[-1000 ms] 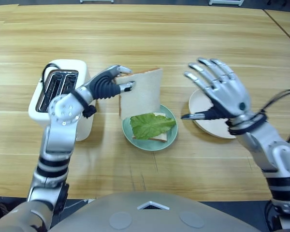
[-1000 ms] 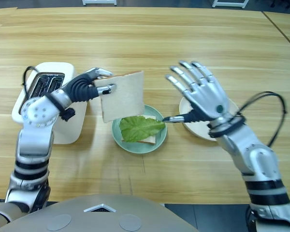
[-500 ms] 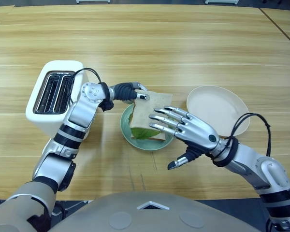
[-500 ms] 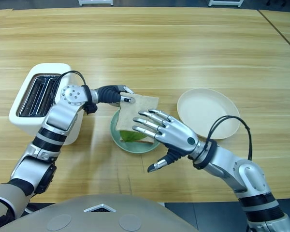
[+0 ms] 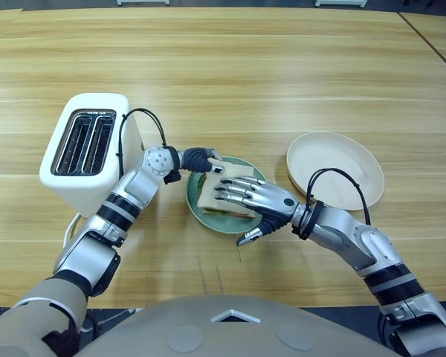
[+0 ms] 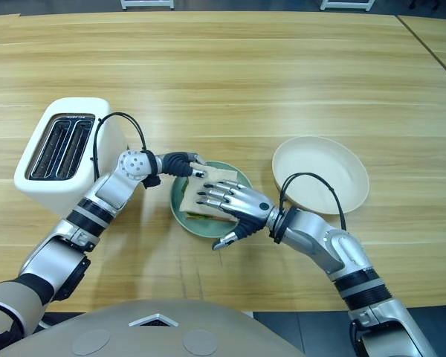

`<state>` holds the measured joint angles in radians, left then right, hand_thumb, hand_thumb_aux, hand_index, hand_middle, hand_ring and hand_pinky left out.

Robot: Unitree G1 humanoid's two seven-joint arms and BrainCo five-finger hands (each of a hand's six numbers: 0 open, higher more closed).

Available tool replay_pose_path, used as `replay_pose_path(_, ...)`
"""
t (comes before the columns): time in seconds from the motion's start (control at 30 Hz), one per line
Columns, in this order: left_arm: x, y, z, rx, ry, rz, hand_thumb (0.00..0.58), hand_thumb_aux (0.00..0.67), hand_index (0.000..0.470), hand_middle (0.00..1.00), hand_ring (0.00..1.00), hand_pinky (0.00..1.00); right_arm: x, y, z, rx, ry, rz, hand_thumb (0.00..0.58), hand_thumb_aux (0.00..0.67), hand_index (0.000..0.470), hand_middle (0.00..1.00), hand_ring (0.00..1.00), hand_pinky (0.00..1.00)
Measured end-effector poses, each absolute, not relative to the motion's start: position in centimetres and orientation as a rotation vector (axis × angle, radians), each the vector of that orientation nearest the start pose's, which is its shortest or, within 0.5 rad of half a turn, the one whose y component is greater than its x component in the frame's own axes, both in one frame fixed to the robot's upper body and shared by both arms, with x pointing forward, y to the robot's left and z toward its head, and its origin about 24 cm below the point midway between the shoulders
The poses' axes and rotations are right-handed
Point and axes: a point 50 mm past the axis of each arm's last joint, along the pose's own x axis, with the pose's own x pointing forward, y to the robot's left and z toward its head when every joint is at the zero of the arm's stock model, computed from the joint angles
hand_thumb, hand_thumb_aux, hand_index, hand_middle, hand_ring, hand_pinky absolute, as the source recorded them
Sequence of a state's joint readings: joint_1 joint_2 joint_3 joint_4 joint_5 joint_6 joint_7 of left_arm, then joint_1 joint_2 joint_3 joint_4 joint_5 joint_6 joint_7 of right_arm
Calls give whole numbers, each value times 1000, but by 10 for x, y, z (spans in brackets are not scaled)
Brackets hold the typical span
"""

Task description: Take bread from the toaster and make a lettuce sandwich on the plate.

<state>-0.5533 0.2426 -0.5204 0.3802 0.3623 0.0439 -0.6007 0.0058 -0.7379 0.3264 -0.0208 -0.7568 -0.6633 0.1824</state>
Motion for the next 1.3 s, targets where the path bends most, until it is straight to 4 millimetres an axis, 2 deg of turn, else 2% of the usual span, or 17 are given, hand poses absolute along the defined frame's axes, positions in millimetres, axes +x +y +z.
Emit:
replay_pose_path(0.07, 315, 59, 59, 1038, -15, -906, 0, 0, 0, 0, 0, 0, 208, -164, 49, -1375, -421, 977, 0, 0, 0, 0, 0, 0)
replay_pose_path(0.13, 322, 59, 77, 1200, -222, -735, 0, 0, 0, 0, 0, 0, 210, -164, 49, -1383, -409, 965, 0, 0, 0, 0, 0, 0)
replay_pose_path(0.2, 324, 61, 112, 1356, -518, -521, 0, 0, 0, 0, 0, 0, 211, -162, 51, -1375, -427, 937, 0, 0, 0, 0, 0, 0)
replay_pose_path(0.27, 315, 63, 148, 1404, -760, -369, 0, 0, 0, 0, 0, 0, 210, -161, 55, -1343, -451, 885, 0, 0, 0, 0, 0, 0)
replay_pose_path(0.3, 304, 66, 171, 1393, -891, -290, 0, 0, 0, 0, 0, 0, 210, -161, 64, -1299, -495, 827, 0, 0, 0, 0, 0, 0)
replay_pose_path(0.37, 280, 76, 196, 1289, -972, -243, 0, 0, 0, 0, 0, 0, 208, -162, 94, -1164, -599, 708, 0, 0, 0, 0, 0, 0)
replay_pose_path(0.4, 266, 81, 195, 1208, -927, -295, 449, 352, 247, 16, 16, 16, 204, -166, 111, -1093, -647, 651, 482, 394, 276, 0, 0, 0)
replay_pose_path(0.43, 253, 85, 187, 1142, -856, -372, 509, 436, 306, 275, 275, 275, 200, -170, 123, -1042, -670, 620, 572, 594, 417, 129, 129, 129)
replay_pose_path(0.47, 237, 86, 174, 1066, -756, -484, 580, 670, 470, 1000, 1000, 1000, 195, -176, 132, -1011, -668, 613, 580, 670, 470, 1000, 1000, 1000)
replay_pose_path(0.53, 196, 79, 151, 891, -576, -726, 580, 670, 470, 1000, 1000, 1000, 182, -186, 136, -975, -599, 657, 580, 670, 470, 1000, 1000, 1000)
replay_pose_path(0.6, 155, 71, 137, 738, -432, -936, 580, 670, 470, 1000, 1000, 1000, 167, -194, 128, -974, -475, 759, 580, 670, 470, 1000, 1000, 1000)
replay_pose_path(0.7, 126, 76, 117, 714, -231, -1085, 580, 670, 470, 1000, 1000, 1000, 143, -200, 106, -990, -274, 917, 580, 670, 470, 1000, 1000, 1000)
replay_pose_path(0.8, 109, 93, 77, 873, 14, -1174, 580, 670, 470, 1000, 1000, 1000, 124, -210, 77, -1064, -60, 1037, 580, 670, 470, 1000, 1000, 1000)
replay_pose_path(0.93, 109, 101, 50, 1025, 119, -1170, 580, 670, 470, 1000, 1000, 1000, 121, -209, 56, -1135, 12, 1076, 580, 670, 470, 1000, 1000, 1000)
replay_pose_path(1.03, 121, 97, 33, 1114, 130, -1144, 580, 670, 470, 1000, 1000, 1000, 132, -203, 37, -1199, 29, 1055, 580, 670, 470, 1000, 1000, 1000)
replay_pose_path(1.2, 163, 64, 23, 1173, -7, -1028, 580, 670, 470, 1000, 1000, 1000, 182, -173, 23, -1274, -116, 930, 580, 670, 470, 1000, 1000, 1000)
replay_pose_path(1.3, 192, 57, 24, 1241, -61, -931, 580, 670, 470, 1000, 1000, 1000, 215, -153, 19, -1335, -203, 852, 580, 670, 470, 1000, 1000, 1000)
